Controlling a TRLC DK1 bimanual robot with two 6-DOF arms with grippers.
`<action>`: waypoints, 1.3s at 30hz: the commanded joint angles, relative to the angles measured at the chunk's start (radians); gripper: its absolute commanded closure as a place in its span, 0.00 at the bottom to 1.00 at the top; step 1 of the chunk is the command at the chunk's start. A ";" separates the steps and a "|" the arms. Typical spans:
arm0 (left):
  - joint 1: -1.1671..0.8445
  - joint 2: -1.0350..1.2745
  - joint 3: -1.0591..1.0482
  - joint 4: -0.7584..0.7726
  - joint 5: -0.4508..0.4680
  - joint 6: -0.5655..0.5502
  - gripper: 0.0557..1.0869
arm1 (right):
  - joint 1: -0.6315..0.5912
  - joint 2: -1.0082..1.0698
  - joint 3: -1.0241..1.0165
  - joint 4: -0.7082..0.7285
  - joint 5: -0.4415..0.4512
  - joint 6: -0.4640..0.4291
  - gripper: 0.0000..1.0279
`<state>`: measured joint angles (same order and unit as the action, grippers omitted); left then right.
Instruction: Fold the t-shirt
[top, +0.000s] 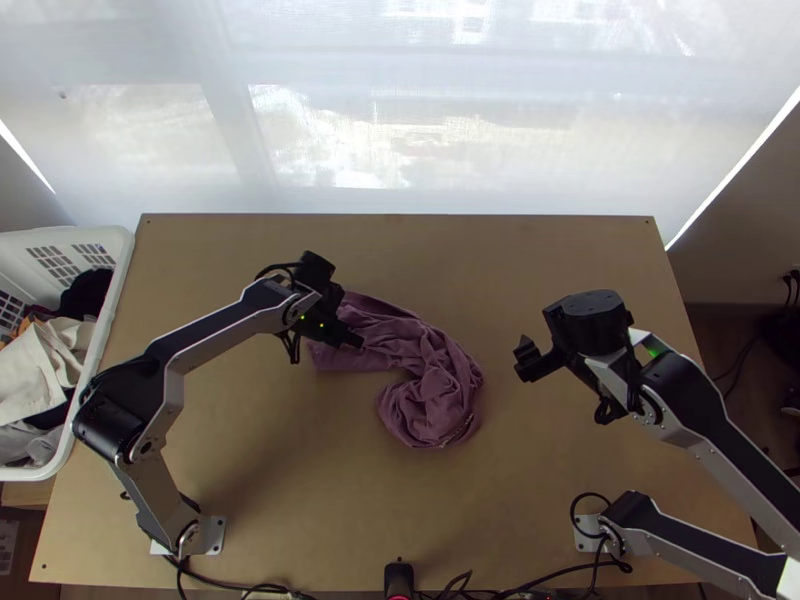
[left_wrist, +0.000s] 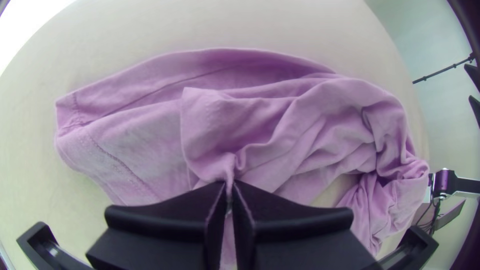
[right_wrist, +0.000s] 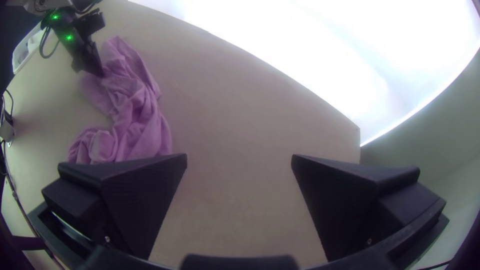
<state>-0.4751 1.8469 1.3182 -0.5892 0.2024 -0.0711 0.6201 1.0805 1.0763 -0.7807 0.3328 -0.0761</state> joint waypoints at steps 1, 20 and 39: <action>0.021 -0.031 0.006 -0.037 0.014 0.004 0.97 | 0.055 0.039 0.017 0.004 -0.001 -0.001 0.05; 0.270 -0.249 0.263 -0.139 0.014 -0.015 0.97 | 0.270 0.317 0.132 0.067 -0.072 0.002 0.05; 0.313 -0.288 0.214 -0.138 0.015 -0.010 0.97 | 0.443 0.641 0.280 0.169 -0.186 0.082 0.10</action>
<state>-0.1722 1.5719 1.5562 -0.7280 0.2173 -0.0864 1.0084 1.6169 1.2881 -0.6254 0.1810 -0.0189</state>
